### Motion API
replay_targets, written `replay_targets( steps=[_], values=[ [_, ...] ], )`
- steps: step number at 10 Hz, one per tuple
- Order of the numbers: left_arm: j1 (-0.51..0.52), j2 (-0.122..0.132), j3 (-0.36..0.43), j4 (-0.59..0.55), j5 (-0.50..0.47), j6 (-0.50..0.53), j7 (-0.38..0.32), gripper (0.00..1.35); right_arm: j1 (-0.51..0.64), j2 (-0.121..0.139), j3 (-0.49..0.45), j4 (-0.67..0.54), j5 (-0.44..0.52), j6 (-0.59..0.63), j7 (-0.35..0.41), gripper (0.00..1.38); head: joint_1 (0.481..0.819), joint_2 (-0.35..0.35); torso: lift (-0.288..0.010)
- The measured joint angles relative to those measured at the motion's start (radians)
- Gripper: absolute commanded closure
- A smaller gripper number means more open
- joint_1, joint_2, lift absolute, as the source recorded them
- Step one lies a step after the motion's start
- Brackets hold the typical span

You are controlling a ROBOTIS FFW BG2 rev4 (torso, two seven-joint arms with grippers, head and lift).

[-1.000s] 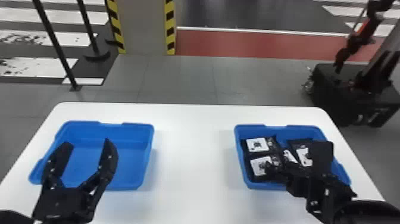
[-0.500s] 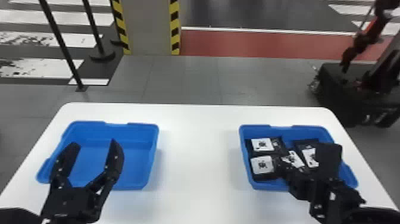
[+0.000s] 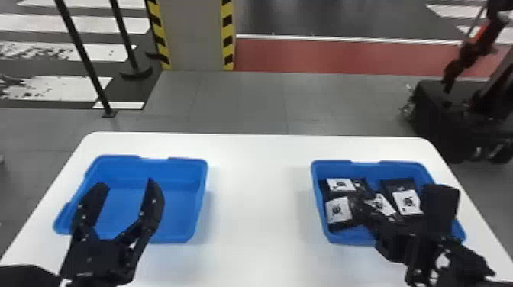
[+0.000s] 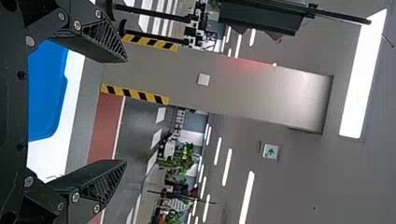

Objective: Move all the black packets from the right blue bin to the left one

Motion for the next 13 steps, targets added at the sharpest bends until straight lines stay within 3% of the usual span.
replay_targets(
  steps=[3,5,8,11,13],
  values=[
    [0.002,0.000,0.000,0.002,0.042,-0.023,0.000,0.27,0.174,0.001,-0.033,-0.318,-0.067,-0.027,-0.035,1.16,0.695,0.040,-0.110],
    [0.002,0.000,-0.007,0.002,0.076,-0.010,-0.001,0.27,0.225,0.001,-0.051,-0.435,-0.119,-0.078,-0.031,1.16,0.695,0.047,-0.110],
    [-0.006,0.000,-0.029,0.012,0.163,0.007,-0.001,0.27,0.154,0.004,-0.047,-0.341,-0.275,-0.189,0.168,1.16,0.695,0.103,-0.110],
    [-0.022,0.000,-0.072,0.012,0.240,-0.005,-0.007,0.27,0.039,0.014,-0.012,-0.183,-0.354,-0.221,0.372,1.16,0.695,0.123,-0.110],
    [-0.053,0.000,-0.109,-0.015,0.351,0.053,-0.066,0.27,-0.046,0.014,0.026,-0.061,-0.399,-0.220,0.463,1.16,0.695,0.125,-0.110]
  ],
)
